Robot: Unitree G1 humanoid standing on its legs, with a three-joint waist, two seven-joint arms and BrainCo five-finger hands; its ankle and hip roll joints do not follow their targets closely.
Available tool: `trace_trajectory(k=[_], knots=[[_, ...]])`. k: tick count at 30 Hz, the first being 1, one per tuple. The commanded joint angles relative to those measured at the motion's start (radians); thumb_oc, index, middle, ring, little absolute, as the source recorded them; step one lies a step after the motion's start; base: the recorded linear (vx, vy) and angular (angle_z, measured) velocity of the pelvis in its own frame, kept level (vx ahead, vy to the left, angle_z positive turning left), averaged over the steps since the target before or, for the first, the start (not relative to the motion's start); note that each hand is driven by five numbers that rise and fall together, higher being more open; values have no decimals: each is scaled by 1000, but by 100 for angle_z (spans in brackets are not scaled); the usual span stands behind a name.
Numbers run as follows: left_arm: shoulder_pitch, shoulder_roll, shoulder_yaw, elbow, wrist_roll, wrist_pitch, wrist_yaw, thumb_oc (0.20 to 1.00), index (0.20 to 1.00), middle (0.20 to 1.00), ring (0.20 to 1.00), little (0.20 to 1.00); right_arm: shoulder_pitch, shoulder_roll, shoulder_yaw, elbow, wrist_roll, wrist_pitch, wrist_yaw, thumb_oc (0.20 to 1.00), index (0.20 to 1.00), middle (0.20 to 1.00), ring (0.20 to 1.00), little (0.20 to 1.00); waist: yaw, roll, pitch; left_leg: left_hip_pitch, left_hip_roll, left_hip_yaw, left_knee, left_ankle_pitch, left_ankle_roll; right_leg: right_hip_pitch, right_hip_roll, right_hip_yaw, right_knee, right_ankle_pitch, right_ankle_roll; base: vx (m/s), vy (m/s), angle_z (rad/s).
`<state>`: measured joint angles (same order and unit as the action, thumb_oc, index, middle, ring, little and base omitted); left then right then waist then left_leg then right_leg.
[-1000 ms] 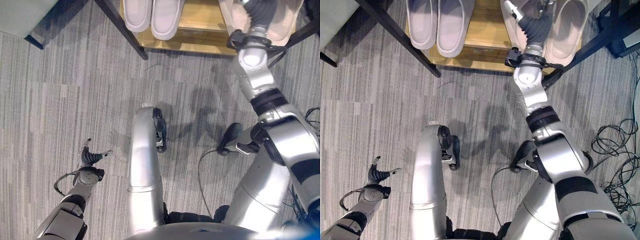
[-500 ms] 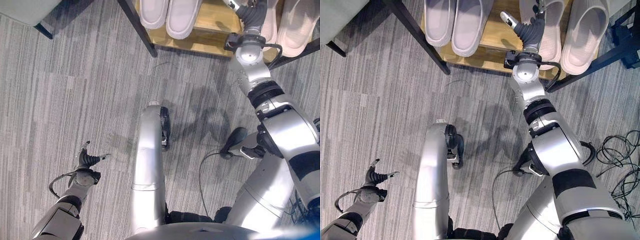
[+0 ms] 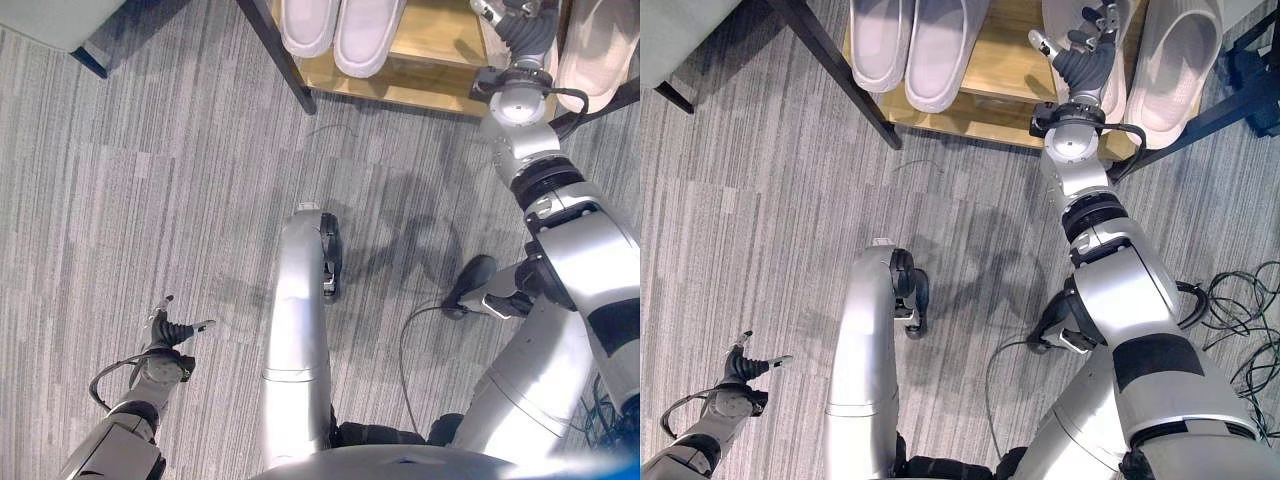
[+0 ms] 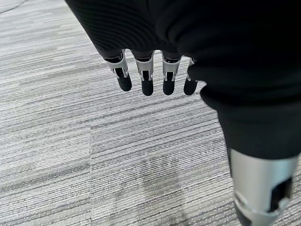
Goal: Arrange the slippers neatly on the shoe rack.
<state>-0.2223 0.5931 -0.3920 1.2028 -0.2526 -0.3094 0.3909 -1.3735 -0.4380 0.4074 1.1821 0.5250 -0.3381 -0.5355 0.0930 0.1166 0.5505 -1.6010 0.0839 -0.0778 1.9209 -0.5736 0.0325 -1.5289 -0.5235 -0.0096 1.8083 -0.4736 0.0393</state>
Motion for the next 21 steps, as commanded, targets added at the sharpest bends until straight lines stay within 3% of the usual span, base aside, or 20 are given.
trace_trajectory(k=[1, 12, 14, 17, 19, 21], knots=[[48, 38, -39, 57, -21, -1, 15, 1000, 1000, 1000, 1000, 1000, 1, -24, -13, 49, -36, 17, -65, 1000, 1000, 1000, 1000, 1000, 23, 14, -31, 31, 9, 29, -120, -56, -60, -41, 33, 128, -99, 75, 53, -6, 64, 2], [43, 31, -24, 64, -23, -1, 46, 1000, 1000, 1000, 1000, 1000, 34, -60, -35, 88, -104, 47, -147, 1000, 1000, 1000, 1000, 1000, 1, 13, -31, 31, 12, 46, -105, -59, -56, -41, 31, 153, -84, 73, 47, -13, 35, 0], [13, 22, 28, 64, -23, 7, 63, 1000, 1000, 1000, 1000, 1000, 98, -54, -91, -79, -28, -41, -135, 1000, 1000, 1000, 1000, 1000, -9, 6, -31, 31, 8, 48, -101, -59, -58, -41, 42, 149, -78, 75, 47, -2, 19, 0], [-16, 23, 58, 59, -18, 8, 73, 1000, 1000, 1000, 1000, 1000, 126, -50, -112, -144, -9, -63, -127, 1000, 1000, 1000, 1000, 1000, -21, -12, -31, 31, 10, 56, -123, -52, -63, -41, 50, 146, -101, 82, 48, 20, -32, -9], [-110, 38, 127, 39, 3, 5, 101, 1000, 1000, 1000, 1000, 1000, 188, -64, -165, -284, 39, -125, -78, 1000, 1000, 1000, 1000, 1000, -49, -57, -31, 31, -2, 67, -204, -19, -83, -41, 67, 113, -198, 111, 54, -31, -121, -11], [-135, 36, 139, 33, 19, 0, 113, 1000, 1000, 1000, 1000, 1000, 204, -66, -182, -315, 56, -138, -60, 1000, 1000, 1000, 1000, 1000, -54, -70, -31, 31, -8, 64, -235, -4, -84, -41, 78, 105, -232, 126, 60, -80, -124, -1]])
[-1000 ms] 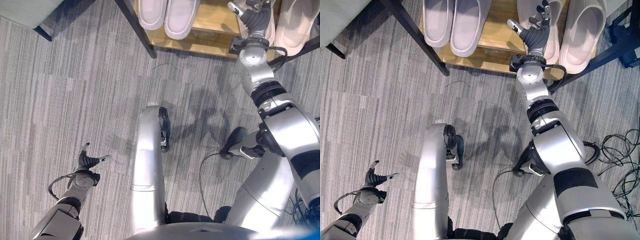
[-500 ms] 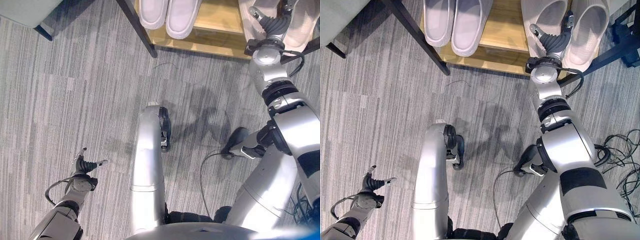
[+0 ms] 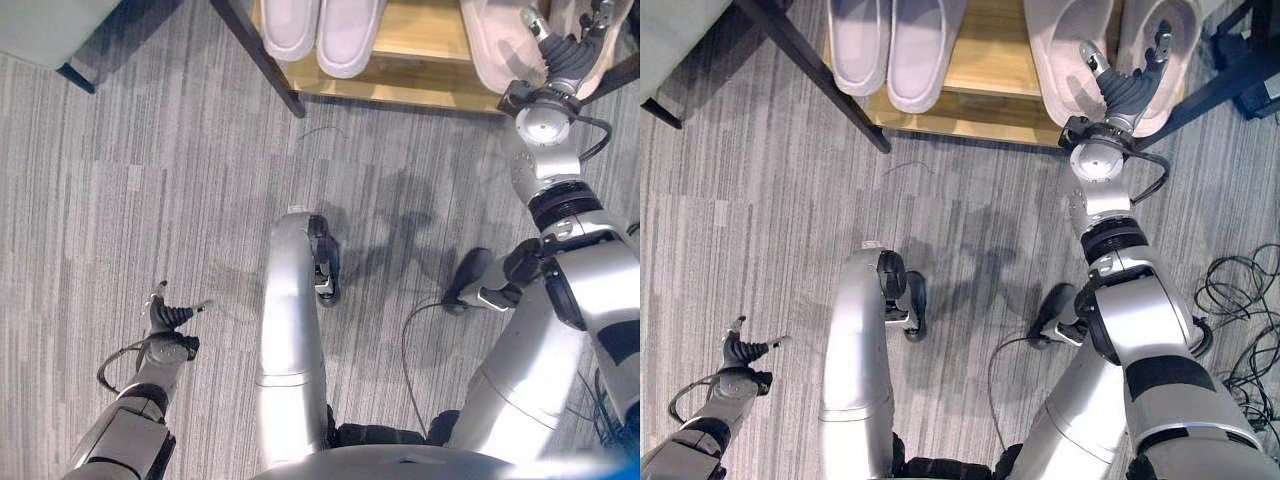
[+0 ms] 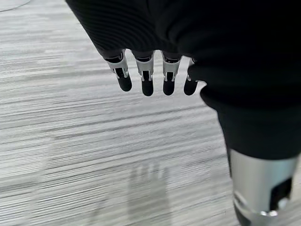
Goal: Arrange the slippers neatly on the shoe rack.
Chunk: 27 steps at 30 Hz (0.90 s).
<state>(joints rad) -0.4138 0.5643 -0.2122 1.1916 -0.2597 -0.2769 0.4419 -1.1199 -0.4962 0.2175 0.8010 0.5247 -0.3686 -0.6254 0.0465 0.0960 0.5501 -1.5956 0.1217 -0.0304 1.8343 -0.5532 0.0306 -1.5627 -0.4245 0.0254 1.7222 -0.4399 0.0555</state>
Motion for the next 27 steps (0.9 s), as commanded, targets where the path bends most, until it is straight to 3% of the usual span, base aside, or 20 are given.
trace_trajectory(k=[1, 2, 3, 5, 6, 7, 8, 9, 10, 12, 14, 18, 22, 23, 24, 25, 27], knots=[[10, 65, -22, 32, 31, -36, 69, 1000, 1000, 1000, 1000, 1000, -30, -15, -9, -9, 67, -132, 56, 1000, 1000, 1000, 1000, 1000, -26, -79, -30, 26, -38, 29, -197, 11, -100, -7, -14, 42, -206, 111, 46, -148, -166, 7], [-12, 55, -21, 28, 45, -37, 77, 1000, 1000, 1000, 1000, 1000, -17, -10, -17, -37, 67, -140, 63, 1000, 1000, 1000, 1000, 1000, -36, -90, -30, 26, -39, 31, -240, 27, -100, -6, -8, 34, -255, 130, 44, -232, -157, -2], [-41, 55, 0, 27, 53, -31, 88, 1000, 1000, 1000, 1000, 1000, 21, -9, -31, -85, 51, -155, 89, 1000, 1000, 1000, 1000, 1000, -52, -84, -30, 26, -27, 2, -297, 74, -114, 32, 1, -33, -345, 146, 45, -235, -54, -25], [-54, 32, 4, 12, 78, -40, 96, 1000, 1000, 1000, 1000, 1000, 69, -6, -40, -142, 48, -151, 117, 1000, 1000, 1000, 1000, 1000, -66, -61, -43, 26, -27, -46, -364, 110, -116, 83, 28, -105, -442, 178, 39, -227, -26, -18], [-41, 30, 5, -13, 85, -48, 94, 1000, 1000, 1000, 1000, 1000, 162, 10, -18, -204, 44, -144, 178, 1000, 1000, 1000, 1000, 1000, -84, -60, -78, 26, -8, -87, -406, 159, -124, 123, 51, -166, -535, 193, 32, -252, -115, 11], [-24, 19, 12, -45, 101, -44, 78, 1000, 1000, 1000, 1000, 1000, 270, 12, 12, -265, 40, -120, 249, 1000, 1000, 1000, 1000, 1000, -107, -72, -112, 97, 10, -91, -528, 194, -127, 191, 82, -213, -637, 225, 29, -252, -150, 11], [-22, 31, 12, -53, 111, -43, 80, 1000, 1000, 1000, 1000, 1000, 304, 14, 28, -289, 44, -114, 279, 1000, 1000, 1000, 1000, 1000, -114, -80, -113, 98, 17, -95, -539, 212, -132, 221, 89, -236, -683, 236, 26, -236, -127, 7], [-34, 25, -4, -67, 139, -45, 62, 1000, 1000, 1000, 1000, 1000, 379, 20, 57, -295, 75, -82, 359, 1000, 1000, 1000, 1000, 1000, -140, -95, -131, 182, 32, -76, -656, 228, -116, 280, 107, -242, -762, 274, 28, -141, -52, 2], [-33, 25, -5, -68, 139, -45, 63, 1000, 1000, 1000, 1000, 1000, 381, 19, 57, -296, 76, -82, 360, 1000, 1000, 1000, 1000, 1000, -140, -100, -126, 197, 32, -71, -667, 232, -116, 291, 107, -240, -770, 278, 28, -136, -86, 4], [-48, 21, -1, -84, 166, -33, 40, 1000, 1000, 1000, 1000, 1000, 476, 35, 122, -290, 95, -49, 464, 1000, 1000, 1000, 1000, 1000, -146, -114, -130, 237, 24, -63, -734, 272, -130, 338, 125, -265, -855, 297, 27, -125, -101, 7], [-49, 6, -17, -81, 204, -32, 46, 1000, 1000, 1000, 1000, 1000, 479, 53, 136, -261, 100, -43, 485, 1000, 1000, 1000, 1000, 1000, -149, -120, -136, 265, 33, -51, -781, 293, -128, 351, 131, -262, -877, 319, 31, -100, -1, 14], [32, -50, -3, -75, 250, -24, 21, 1000, 1000, 1000, 1000, 1000, 661, 94, 137, -304, 98, -30, 562, 1000, 1000, 1000, 1000, 1000, -164, -146, -178, 352, 24, -49, -907, 327, -130, 441, 136, -292, -994, 351, 32, -111, -31, 14], [118, -122, -5, -55, 275, -13, -8, 1000, 1000, 1000, 1000, 1000, 872, 151, 53, -265, 89, -23, 563, 1000, 1000, 1000, 1000, 1000, -179, -171, -201, 542, 13, -16, -1098, 356, -122, 611, 131, -316, -1174, 410, 45, -52, 47, 15], [137, -140, -9, -48, 273, -10, -23, 1000, 1000, 1000, 1000, 1000, 932, 166, 6, -221, 87, -16, 551, 1000, 1000, 1000, 1000, 1000, -205, -185, -212, 615, 8, 3, -1179, 377, -124, 678, 141, -310, -1254, 443, 54, 16, 100, -6], [154, -145, -7, -42, 281, -4, -28, 1000, 1000, 1000, 1000, 1000, 956, 168, -14, -193, 87, -12, 548, 1000, 1000, 1000, 1000, 1000, -194, -183, -213, 661, 5, 15, -1208, 382, -115, 722, 139, -323, -1294, 450, 53, 176, 137, -33], [199, -170, -7, -19, 306, 16, -65, 1000, 1000, 1000, 1000, 1000, 1076, 185, -73, -95, 23, 17, 531, 1000, 1000, 1000, 1000, 1000, -207, -192, -257, 861, -25, 50, -1410, 430, -124, 896, 159, -335, -1439, 470, 67, 251, 132, -54], [245, -192, 18, 12, 300, 36, -97, 1000, 1000, 1000, 1000, 1000, 1140, 187, -123, 58, -74, 54, 503, 1000, 1000, 1000, 1000, 1000, -199, -191, -310, 1074, -65, 83, -1587, 477, -127, 1102, 185, -352, -1584, 504, 83, 429, 118, -45]])
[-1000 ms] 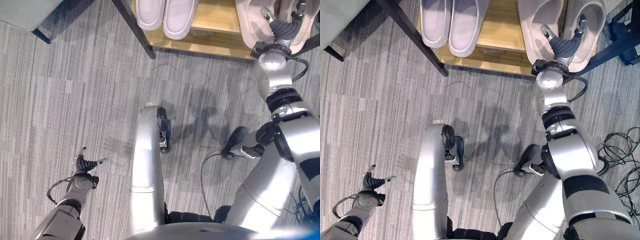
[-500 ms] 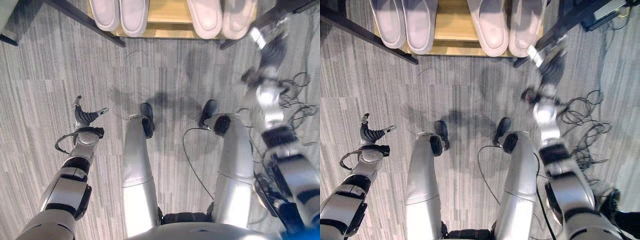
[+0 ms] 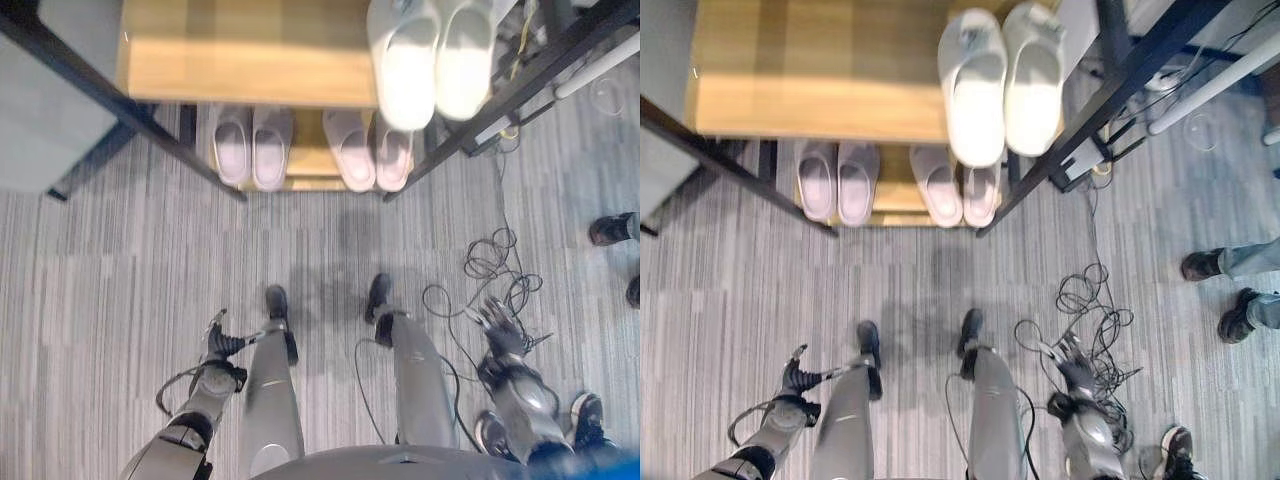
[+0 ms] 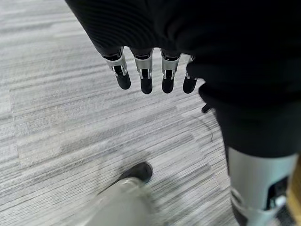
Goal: Arrange the slippers neatly on the shoe rack.
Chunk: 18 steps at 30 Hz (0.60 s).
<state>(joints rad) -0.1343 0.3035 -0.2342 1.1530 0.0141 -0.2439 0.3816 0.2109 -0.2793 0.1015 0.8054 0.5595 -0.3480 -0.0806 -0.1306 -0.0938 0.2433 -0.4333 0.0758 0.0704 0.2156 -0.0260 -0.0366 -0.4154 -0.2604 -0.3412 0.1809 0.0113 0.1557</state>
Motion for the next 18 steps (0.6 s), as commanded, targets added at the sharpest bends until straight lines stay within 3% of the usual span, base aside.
trace_trajectory(k=[1, 2, 4, 7, 12, 13, 16, 18], knots=[[-9, 62, 77, 80, 2, 15, -59, 1000, 1000, 1000, 1000, 1000, -157, -36, -34, 140, -180, 58, -56, 1000, 1000, 1000, 1000, 1000, -22, 4, -44, 22, -26, 1, -56, -26, -63, 66, 28, 9, -112, 70, -7, 386, 118, -20], [4, 63, 94, 85, -12, 21, -77, 1000, 1000, 1000, 1000, 1000, -147, -43, -49, 173, -213, 72, -63, 1000, 1000, 1000, 1000, 1000, -26, 3, -62, 58, -37, 10, -96, 6, -54, 100, 19, 0, -138, 94, -9, 292, 90, -24], [67, 34, 129, 118, -33, 35, -131, 1000, 1000, 1000, 1000, 1000, -121, -65, -81, 347, -334, 123, -84, 1000, 1000, 1000, 1000, 1000, -17, 25, -112, 204, -44, 34, -188, 14, -45, 227, 22, 17, -198, 112, 5, 263, 39, -16], [88, 17, 140, 124, -29, 47, -145, 1000, 1000, 1000, 1000, 1000, -115, -77, -90, 450, -404, 161, -100, 1000, 1000, 1000, 1000, 1000, -3, 42, -152, 285, -55, 51, -248, 21, -39, 287, 33, 23, -222, 108, 9, 169, -64, -7], [95, 8, 148, 142, -15, 58, -144, 1000, 1000, 1000, 1000, 1000, -126, -89, -115, 509, -420, 185, -98, 1000, 1000, 1000, 1000, 1000, 15, 70, -191, 356, -58, 77, -303, 39, -40, 354, 54, 24, -257, 97, 11, 64, -79, -16], [138, -33, 124, 122, -12, 46, -146, 1000, 1000, 1000, 1000, 1000, -133, -78, -125, 520, -402, 184, -114, 1000, 1000, 1000, 1000, 1000, 30, 69, -189, 361, -57, 69, -303, 38, -38, 362, 56, 21, -259, 94, 9, -11, -56, -19], [141, -40, 120, 130, -3, 48, -147, 1000, 1000, 1000, 1000, 1000, -130, -74, -115, 507, -408, 181, -101, 1000, 1000, 1000, 1000, 1000, 33, 74, -202, 372, -53, 72, -303, 34, -34, 368, 65, 28, -258, 87, 7, -37, -111, -16], [243, -77, 85, 144, 58, 49, -153, 1000, 1000, 1000, 1000, 1000, -145, -37, -86, 499, -413, 171, -105, 1000, 1000, 1000, 1000, 1000, 57, 62, -201, 370, -46, 69, -303, 42, -37, 382, 87, 24, -260, 71, 0, -99, -201, -17]])
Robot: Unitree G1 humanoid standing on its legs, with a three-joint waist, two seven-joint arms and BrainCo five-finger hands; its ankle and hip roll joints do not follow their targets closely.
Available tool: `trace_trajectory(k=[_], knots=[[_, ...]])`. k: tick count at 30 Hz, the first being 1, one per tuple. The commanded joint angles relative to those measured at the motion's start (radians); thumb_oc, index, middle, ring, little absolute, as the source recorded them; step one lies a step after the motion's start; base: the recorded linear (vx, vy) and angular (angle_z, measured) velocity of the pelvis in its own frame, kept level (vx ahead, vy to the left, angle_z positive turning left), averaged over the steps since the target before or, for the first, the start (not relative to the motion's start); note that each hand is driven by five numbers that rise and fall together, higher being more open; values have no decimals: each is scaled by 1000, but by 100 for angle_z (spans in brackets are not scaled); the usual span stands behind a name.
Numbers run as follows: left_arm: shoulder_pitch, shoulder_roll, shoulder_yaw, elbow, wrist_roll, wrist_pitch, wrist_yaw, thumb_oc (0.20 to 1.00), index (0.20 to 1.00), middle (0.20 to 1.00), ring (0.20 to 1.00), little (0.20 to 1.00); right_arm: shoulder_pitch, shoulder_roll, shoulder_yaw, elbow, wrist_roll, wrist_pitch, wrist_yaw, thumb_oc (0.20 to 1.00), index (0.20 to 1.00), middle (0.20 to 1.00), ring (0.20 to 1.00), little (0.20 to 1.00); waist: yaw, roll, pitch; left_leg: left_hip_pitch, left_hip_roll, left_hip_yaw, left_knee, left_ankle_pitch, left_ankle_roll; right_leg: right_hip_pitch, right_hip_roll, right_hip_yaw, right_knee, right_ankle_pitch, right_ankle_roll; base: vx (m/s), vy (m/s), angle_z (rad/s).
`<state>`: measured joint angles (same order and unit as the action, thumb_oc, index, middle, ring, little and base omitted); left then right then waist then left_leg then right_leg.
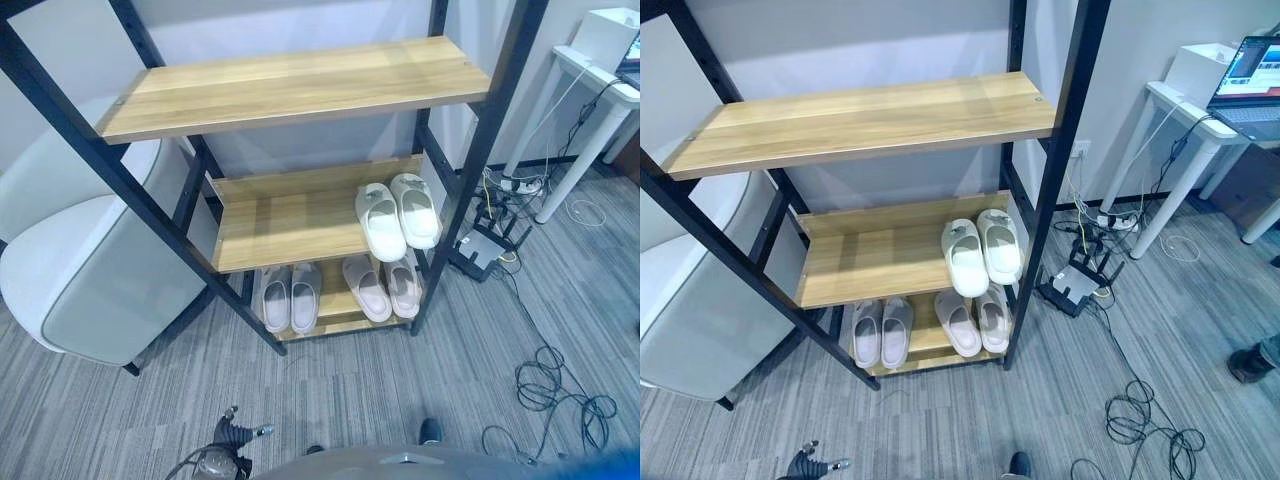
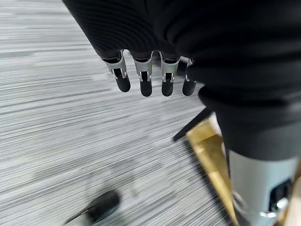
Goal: Arrange the slippers neatly on the shoe rack.
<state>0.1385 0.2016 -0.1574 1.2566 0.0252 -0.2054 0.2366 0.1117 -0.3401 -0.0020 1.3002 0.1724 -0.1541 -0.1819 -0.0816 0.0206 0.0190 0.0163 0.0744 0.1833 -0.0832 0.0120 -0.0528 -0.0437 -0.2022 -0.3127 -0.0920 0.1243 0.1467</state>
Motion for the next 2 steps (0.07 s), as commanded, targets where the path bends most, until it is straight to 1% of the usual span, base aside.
trace_trajectory(k=[1, 2], knots=[[-27, 19, 5, 43, 51, 12, -11, 1000, 1000, 1000, 1000, 1000, -51, 32, 33, 11, -43, -18, -3, 1000, 1000, 1000, 1000, 1000, 8, -54, 20, -79, -45, -41, -4, 4, -21, 12, 31, -7, 13, -43, 9, -61, -129, 2], [-26, 17, 1, 46, 57, 12, -12, 1000, 1000, 1000, 1000, 1000, -57, 38, 51, 13, -66, -14, -6, 1000, 1000, 1000, 1000, 1000, 8, -55, 18, -78, -44, -40, -4, 6, -21, 13, 33, -7, 12, -45, 8, -47, -82, 25]])
